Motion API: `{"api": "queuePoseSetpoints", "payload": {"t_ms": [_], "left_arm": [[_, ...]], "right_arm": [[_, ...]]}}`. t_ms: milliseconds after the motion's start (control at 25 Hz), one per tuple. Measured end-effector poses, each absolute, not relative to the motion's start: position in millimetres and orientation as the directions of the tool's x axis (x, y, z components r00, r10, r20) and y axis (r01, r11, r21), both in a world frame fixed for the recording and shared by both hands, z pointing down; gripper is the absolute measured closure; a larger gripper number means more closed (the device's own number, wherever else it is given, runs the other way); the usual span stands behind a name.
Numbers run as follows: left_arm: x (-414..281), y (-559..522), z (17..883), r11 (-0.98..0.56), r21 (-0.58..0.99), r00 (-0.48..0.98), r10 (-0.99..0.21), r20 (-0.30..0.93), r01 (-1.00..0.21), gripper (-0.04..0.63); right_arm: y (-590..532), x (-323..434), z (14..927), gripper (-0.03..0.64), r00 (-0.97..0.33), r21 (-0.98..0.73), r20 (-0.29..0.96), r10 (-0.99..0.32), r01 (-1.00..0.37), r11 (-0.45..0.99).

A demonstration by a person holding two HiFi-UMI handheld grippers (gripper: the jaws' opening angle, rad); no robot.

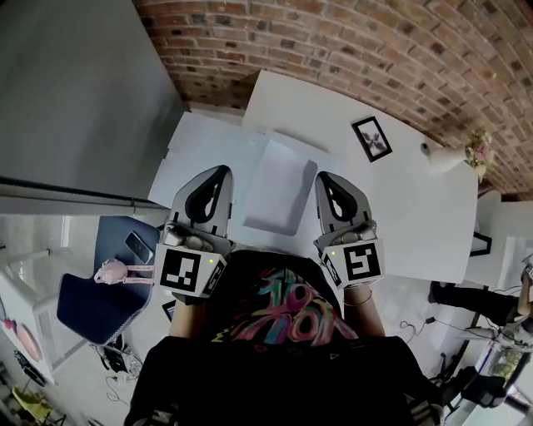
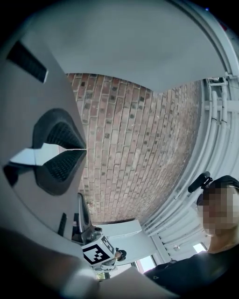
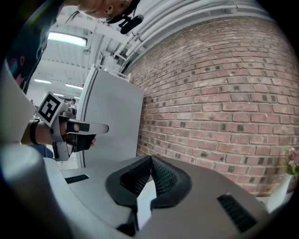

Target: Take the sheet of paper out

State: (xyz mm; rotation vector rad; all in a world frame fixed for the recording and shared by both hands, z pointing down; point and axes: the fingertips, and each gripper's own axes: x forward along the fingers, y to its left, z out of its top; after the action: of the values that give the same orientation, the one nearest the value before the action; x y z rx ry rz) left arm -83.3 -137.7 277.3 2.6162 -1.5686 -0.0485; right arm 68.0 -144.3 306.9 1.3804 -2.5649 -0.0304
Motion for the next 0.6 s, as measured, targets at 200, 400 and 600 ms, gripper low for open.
{"api": "queuePoseSetpoints", "payload": {"t_ms": [200,400,600], "left_arm": [[-80.5,-161.6,274.9,-0.528,0.091,0.532,-0.846,0.032,-0.845,0.567],[-75.4,-170.0,276.6,-0.569,0.092,0.574,-0.818,0.038,-0.817,0.566],[-74.0,-170.7,281.5,-0.589,0.097,0.595,-0.802,0.049,-0.802,0.567]], "right_arm": [[-156.4,67.9,296.5,0.601,-0.475,0.090,0.150,-0.867,-0.866,0.491],[-154.4,75.2,312.0,0.601,-0.423,0.109,0.258,-0.869,-0.880,0.462],[-152.9,73.7,312.5,0.601,-0.408,0.113,0.265,-0.874,-0.887,0.448]]}}
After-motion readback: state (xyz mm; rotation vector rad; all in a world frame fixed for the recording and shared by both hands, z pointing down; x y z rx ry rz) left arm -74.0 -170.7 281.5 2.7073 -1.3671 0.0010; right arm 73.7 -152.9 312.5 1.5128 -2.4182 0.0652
